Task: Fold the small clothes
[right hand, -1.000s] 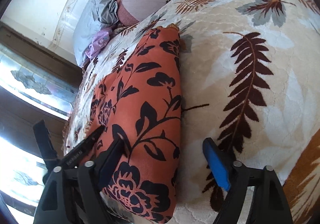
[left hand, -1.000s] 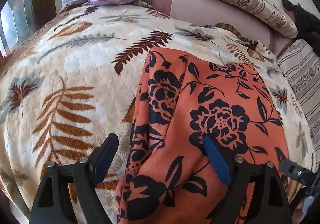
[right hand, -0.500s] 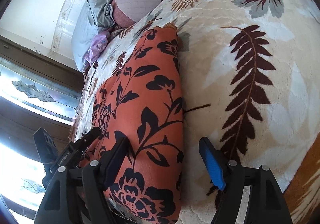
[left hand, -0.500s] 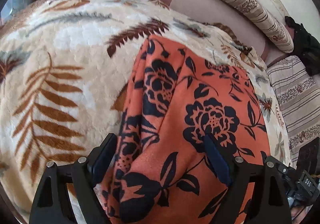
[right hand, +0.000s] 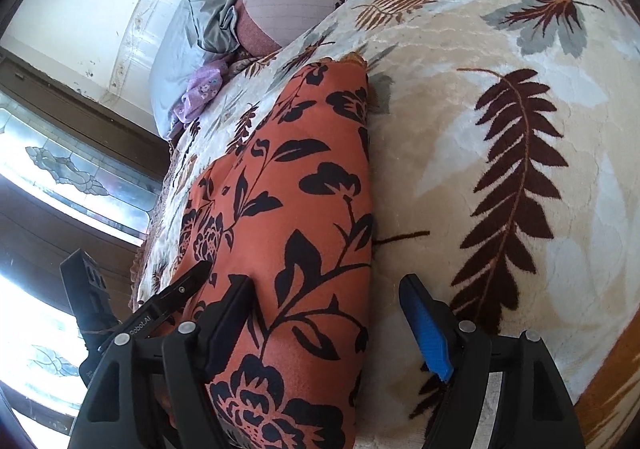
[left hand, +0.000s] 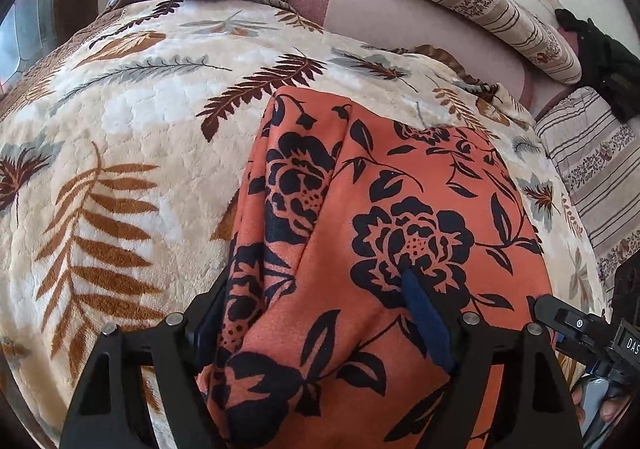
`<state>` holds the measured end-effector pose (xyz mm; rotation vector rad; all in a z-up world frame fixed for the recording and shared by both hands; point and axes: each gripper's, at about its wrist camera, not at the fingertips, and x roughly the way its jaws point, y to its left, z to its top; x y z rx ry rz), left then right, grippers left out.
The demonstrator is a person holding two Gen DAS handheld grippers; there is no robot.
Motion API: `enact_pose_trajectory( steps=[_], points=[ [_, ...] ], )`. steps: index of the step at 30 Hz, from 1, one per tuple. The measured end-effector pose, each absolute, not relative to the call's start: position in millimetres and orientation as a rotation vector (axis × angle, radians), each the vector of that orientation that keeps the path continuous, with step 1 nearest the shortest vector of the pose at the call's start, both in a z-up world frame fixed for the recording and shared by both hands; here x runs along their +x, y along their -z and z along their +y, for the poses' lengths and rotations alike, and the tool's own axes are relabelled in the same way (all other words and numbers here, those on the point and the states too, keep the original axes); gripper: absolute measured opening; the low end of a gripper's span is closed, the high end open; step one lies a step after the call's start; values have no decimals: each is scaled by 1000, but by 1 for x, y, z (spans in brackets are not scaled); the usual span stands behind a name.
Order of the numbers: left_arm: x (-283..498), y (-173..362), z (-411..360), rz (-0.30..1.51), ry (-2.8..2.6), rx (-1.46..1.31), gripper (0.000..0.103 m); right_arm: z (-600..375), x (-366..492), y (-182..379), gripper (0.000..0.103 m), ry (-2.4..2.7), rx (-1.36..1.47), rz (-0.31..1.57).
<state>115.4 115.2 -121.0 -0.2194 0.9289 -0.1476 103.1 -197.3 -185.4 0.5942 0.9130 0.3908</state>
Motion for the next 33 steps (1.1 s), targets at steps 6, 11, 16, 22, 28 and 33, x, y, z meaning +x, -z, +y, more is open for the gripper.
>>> enact_pose_trajectory(
  steps=[6,11,16,22,28,33],
  points=[
    [116,120,115,929,149,-215,83,-193,105,183,79,-368,582,927],
    [115,120,115,933,150,-215,83,-191,105,183,79,-358,571,925],
    [116,120,115,932,151,-216,83,-191,105,183,79,-359,568,926],
    [113,120,113,921,148,-199,81,-190,107,184,79,-368,556,926],
    [111,118,108,902,149,-164,77,-186,106,182,79,-382,507,914],
    [110,117,107,894,153,-157,72,-183,106,180,74,-393,478,912]
  ],
)
